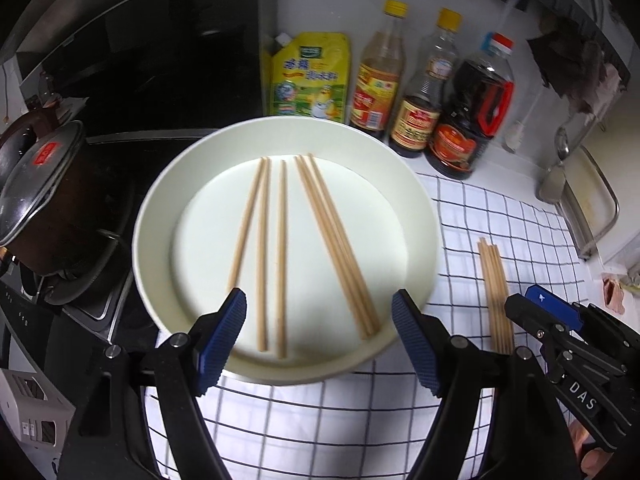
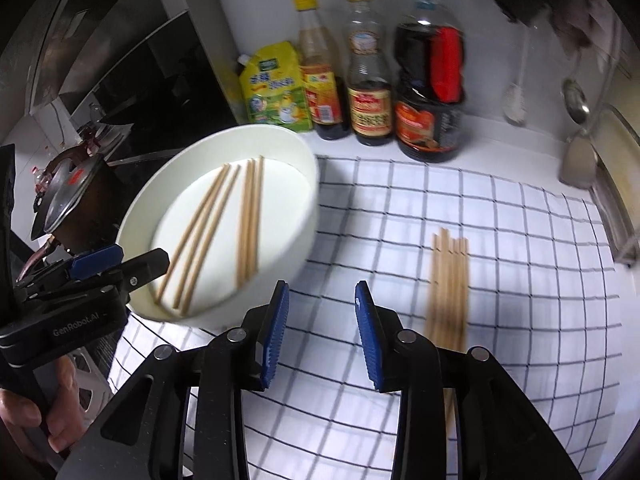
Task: Organize utensils
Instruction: 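Move both tools back over the chopstick row on the mat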
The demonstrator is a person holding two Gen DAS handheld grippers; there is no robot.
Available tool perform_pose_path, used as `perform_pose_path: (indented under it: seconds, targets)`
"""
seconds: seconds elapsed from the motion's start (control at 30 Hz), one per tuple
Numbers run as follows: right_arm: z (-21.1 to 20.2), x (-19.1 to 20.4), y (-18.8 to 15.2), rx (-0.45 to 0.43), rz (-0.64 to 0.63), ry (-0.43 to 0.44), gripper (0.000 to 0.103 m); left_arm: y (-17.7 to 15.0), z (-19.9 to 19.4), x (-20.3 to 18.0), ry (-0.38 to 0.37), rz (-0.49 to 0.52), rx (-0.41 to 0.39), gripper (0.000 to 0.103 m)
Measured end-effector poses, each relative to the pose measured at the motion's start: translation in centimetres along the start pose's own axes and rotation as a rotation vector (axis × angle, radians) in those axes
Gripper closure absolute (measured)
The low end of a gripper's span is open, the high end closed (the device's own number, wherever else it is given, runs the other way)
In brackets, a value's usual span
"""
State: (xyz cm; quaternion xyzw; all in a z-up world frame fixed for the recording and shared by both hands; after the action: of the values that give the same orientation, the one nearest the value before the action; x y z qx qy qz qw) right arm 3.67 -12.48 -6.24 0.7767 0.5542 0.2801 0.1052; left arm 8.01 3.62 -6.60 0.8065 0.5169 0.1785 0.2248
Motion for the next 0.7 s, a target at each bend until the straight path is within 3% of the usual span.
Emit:
perform_pose_path:
  seconds: [0.33,0.7]
  targets:
    - [-1.0,-5.4,-1.9,0.003,0.067,-0.043,0.07,-1.0,1.0,-5.3,-0.056,0.063,0.033,0.029]
    - [-0.7,-10.6,-4.1,0.01,0.102,-0.104,0.063,-2.2,1.9,-10.4,-0.107,0.132,0.053,0.026]
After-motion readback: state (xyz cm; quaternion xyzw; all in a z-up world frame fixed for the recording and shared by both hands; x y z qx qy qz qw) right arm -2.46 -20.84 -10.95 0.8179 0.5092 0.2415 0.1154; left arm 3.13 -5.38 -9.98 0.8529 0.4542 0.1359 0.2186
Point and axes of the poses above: each gripper's, at about its wrist camera, not at the fingertips, and z roughly the way its jaws point, x to its left, y to its top, the point moved 8 cm from there along z, roughly the way its jaws point, and after that the axes turned 13 degrees about z, right-handed, at the moved point
